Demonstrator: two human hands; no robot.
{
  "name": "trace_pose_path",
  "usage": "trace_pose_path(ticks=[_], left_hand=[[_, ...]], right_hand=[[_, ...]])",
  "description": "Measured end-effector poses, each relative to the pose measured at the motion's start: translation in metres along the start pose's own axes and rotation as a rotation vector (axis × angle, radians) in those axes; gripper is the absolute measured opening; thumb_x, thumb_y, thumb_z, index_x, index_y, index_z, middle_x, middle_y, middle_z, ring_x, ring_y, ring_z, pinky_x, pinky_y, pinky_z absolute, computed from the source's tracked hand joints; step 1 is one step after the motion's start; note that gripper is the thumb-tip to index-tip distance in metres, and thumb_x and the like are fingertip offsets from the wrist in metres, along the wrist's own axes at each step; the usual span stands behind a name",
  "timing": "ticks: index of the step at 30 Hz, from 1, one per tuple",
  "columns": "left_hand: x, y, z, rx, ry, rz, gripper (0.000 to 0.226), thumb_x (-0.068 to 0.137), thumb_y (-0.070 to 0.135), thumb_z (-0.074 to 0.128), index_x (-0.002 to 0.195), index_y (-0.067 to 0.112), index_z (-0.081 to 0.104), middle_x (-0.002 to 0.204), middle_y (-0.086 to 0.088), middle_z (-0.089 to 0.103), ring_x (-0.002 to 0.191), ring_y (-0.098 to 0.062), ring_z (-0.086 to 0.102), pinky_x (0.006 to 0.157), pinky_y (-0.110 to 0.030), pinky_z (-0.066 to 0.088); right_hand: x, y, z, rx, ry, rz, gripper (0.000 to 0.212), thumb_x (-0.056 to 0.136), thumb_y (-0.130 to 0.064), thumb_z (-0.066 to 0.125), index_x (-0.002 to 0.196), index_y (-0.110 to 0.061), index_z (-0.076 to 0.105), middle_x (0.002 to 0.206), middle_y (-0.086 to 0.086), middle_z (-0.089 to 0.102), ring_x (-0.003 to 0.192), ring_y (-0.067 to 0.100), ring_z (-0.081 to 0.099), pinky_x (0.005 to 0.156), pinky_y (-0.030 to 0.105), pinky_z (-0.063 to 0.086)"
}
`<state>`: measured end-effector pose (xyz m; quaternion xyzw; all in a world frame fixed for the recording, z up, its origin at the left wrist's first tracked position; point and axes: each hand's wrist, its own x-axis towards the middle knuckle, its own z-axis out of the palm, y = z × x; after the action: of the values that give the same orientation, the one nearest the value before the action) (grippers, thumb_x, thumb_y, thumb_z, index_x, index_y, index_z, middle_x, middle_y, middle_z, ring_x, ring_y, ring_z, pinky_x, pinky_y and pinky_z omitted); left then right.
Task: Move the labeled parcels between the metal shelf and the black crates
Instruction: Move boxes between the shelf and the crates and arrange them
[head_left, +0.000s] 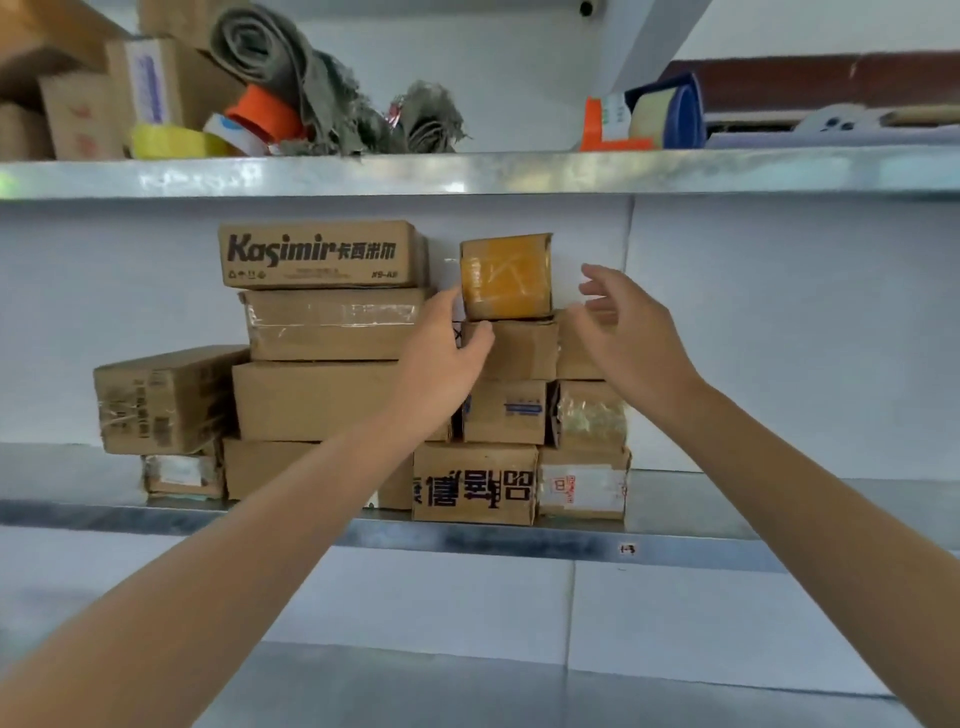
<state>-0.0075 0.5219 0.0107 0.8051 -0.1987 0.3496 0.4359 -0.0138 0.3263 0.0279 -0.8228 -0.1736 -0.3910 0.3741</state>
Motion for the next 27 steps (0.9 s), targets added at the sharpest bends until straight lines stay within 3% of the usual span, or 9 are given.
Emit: trace_pose_path(ticks=[3,6,10,12,14,17,20,24,27], left_hand=[[0.025,0.007,0.005,-0.088,0.024,-0.065,0.022,0.100,0.032,0.051,0.122,0.032,0.050,0.118,0.013,0.059,0.105,-0.004,0.054,0.085,-0.022,0.044],[0.040,0.011,0.009,-0.152,0.022,-0.160,0.021,0.102,0.036,0.046,0.120,0.028,0.052,0.107,0.012,0.059,0.096,-0.003,0.055,0.071,-0.018,0.039],[0.042,0.015,0.017,-0.219,0.052,-0.156,0.026,0.103,0.034,0.043,0.122,0.024,0.056,0.105,0.011,0.060,0.090,0.002,0.053,0.064,-0.013,0.037],[0.034,0.017,0.020,-0.280,0.098,-0.147,0.018,0.103,0.030,0.045,0.115,0.027,0.058,0.098,0.016,0.060,0.086,0.006,0.054,0.059,-0.004,0.039],[0.025,0.018,0.020,-0.365,0.138,-0.142,0.023,0.103,0.027,0.045,0.121,0.023,0.059,0.104,0.014,0.062,0.090,0.007,0.055,0.058,0.003,0.037],[0.010,0.022,0.015,-0.424,0.196,-0.137,0.032,0.103,0.029,0.046,0.132,0.022,0.057,0.115,0.013,0.062,0.097,0.012,0.053,0.069,-0.001,0.040],[-0.008,0.028,0.008,-0.463,0.244,-0.088,0.028,0.103,0.030,0.046,0.129,0.030,0.057,0.113,0.023,0.061,0.097,0.018,0.054,0.075,0.000,0.041],[-0.030,0.034,-0.001,-0.529,0.266,-0.027,0.024,0.103,0.027,0.046,0.120,0.036,0.060,0.119,0.014,0.066,0.113,0.001,0.060,0.097,-0.020,0.047],[-0.047,0.036,-0.010,-0.578,0.288,-0.013,0.027,0.102,0.028,0.046,0.124,0.032,0.061,0.124,0.008,0.066,0.118,-0.008,0.060,0.102,-0.033,0.049]], right_hand=[[0.022,-0.001,0.008,0.039,-0.045,0.062,0.060,0.104,-0.040,0.045,0.158,-0.021,0.026,0.157,0.002,0.041,0.138,0.017,0.043,0.107,0.028,0.036],[0.038,-0.001,0.017,0.029,-0.126,0.100,0.062,0.105,-0.048,0.035,0.159,-0.019,0.022,0.160,0.006,0.036,0.145,0.022,0.037,0.113,0.033,0.032],[0.044,0.003,0.028,0.089,-0.197,0.035,0.046,0.106,-0.048,0.033,0.144,-0.028,0.048,0.128,-0.003,0.061,0.124,0.019,0.054,0.081,0.019,0.038],[0.040,0.004,0.029,0.113,-0.170,-0.014,0.043,0.106,-0.046,0.035,0.144,-0.031,0.048,0.129,-0.005,0.062,0.116,0.011,0.055,0.077,0.017,0.037],[0.032,0.003,0.027,0.149,-0.131,-0.056,0.043,0.106,-0.045,0.036,0.147,-0.033,0.045,0.126,-0.011,0.062,0.102,-0.004,0.055,0.073,0.005,0.034],[0.016,-0.004,0.019,0.197,-0.097,-0.109,0.047,0.106,-0.048,0.036,0.151,-0.038,0.037,0.123,-0.020,0.060,0.095,-0.015,0.052,0.073,0.000,0.034],[-0.001,-0.009,0.012,0.211,-0.066,-0.161,0.051,0.105,-0.048,0.035,0.154,-0.037,0.031,0.130,-0.020,0.058,0.106,-0.008,0.053,0.082,0.004,0.037],[-0.025,-0.015,0.009,0.293,-0.008,-0.212,0.048,0.106,-0.045,0.035,0.152,-0.036,0.034,0.125,-0.015,0.062,0.096,-0.011,0.059,0.079,0.007,0.047],[-0.038,-0.020,0.016,0.380,0.004,-0.240,0.048,0.106,-0.043,0.037,0.152,-0.032,0.035,0.133,-0.018,0.058,0.112,-0.011,0.055,0.089,0.005,0.046]])
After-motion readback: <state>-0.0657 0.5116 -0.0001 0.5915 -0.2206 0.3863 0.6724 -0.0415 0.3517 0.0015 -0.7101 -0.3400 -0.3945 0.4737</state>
